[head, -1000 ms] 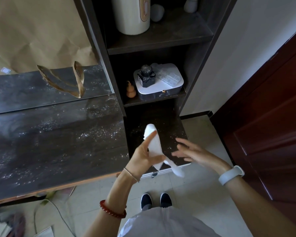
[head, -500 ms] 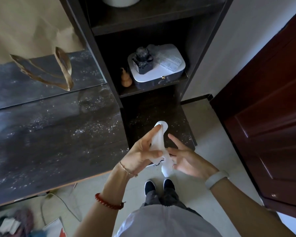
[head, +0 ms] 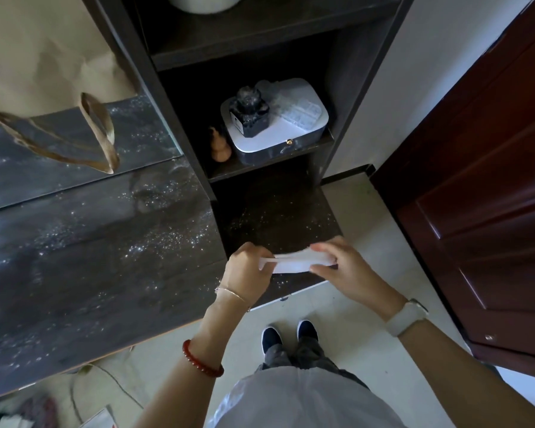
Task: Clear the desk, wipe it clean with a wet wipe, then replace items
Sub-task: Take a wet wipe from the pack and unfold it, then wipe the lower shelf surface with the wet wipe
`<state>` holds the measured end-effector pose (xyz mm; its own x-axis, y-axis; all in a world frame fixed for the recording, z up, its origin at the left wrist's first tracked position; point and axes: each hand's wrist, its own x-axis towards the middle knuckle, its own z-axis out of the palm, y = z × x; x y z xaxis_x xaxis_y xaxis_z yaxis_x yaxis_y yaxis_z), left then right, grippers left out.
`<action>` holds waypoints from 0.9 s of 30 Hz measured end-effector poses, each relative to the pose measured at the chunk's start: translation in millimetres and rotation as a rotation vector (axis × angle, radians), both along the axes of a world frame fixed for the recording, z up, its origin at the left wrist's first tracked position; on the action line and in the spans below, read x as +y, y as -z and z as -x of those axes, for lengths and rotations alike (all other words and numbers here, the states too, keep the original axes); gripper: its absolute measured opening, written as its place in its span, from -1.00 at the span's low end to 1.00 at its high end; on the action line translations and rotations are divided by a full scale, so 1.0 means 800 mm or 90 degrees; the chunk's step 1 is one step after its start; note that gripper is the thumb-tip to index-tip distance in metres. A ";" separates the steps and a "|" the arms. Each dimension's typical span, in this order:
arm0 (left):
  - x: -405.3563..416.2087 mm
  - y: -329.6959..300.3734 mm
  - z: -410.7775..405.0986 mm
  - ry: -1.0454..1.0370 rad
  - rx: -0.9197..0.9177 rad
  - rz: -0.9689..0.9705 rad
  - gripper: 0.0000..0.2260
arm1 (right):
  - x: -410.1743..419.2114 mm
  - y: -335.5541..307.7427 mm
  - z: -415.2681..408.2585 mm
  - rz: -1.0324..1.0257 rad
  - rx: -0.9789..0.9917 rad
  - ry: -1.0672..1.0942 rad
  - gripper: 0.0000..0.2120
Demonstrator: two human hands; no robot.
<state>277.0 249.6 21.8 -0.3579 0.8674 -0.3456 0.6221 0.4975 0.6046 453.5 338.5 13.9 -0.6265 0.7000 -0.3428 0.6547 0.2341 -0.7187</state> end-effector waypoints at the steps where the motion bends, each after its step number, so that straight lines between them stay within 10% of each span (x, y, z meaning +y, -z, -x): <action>1: -0.002 0.003 0.000 0.008 0.026 0.001 -0.84 | -0.001 0.003 -0.001 -0.041 -0.064 -0.062 -0.77; 5: -0.017 0.020 -0.001 -0.026 0.036 -0.062 -0.83 | -0.001 0.009 -0.012 0.034 -0.081 -0.085 -0.81; 10: -0.006 0.021 -0.035 -0.148 0.015 -0.116 -0.78 | -0.007 0.028 0.017 0.299 0.065 0.353 -0.71; 17: 0.007 0.062 -0.079 0.214 -0.011 -0.097 -0.58 | 0.019 0.047 0.011 0.786 0.335 0.408 -0.58; 22: 0.017 0.107 -0.089 0.038 0.012 -0.059 -0.53 | 0.069 0.112 -0.012 0.350 0.100 0.427 -0.82; 27: 0.024 0.180 -0.085 -0.152 0.090 0.158 -0.55 | 0.111 0.169 -0.026 -0.157 0.066 0.078 -0.84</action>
<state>345.3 268.7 -122.2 -0.5996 0.6496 -0.4675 0.5393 0.7595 0.3637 474.6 427.0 -121.2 -0.5550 0.8268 -0.0919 0.6153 0.3337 -0.7142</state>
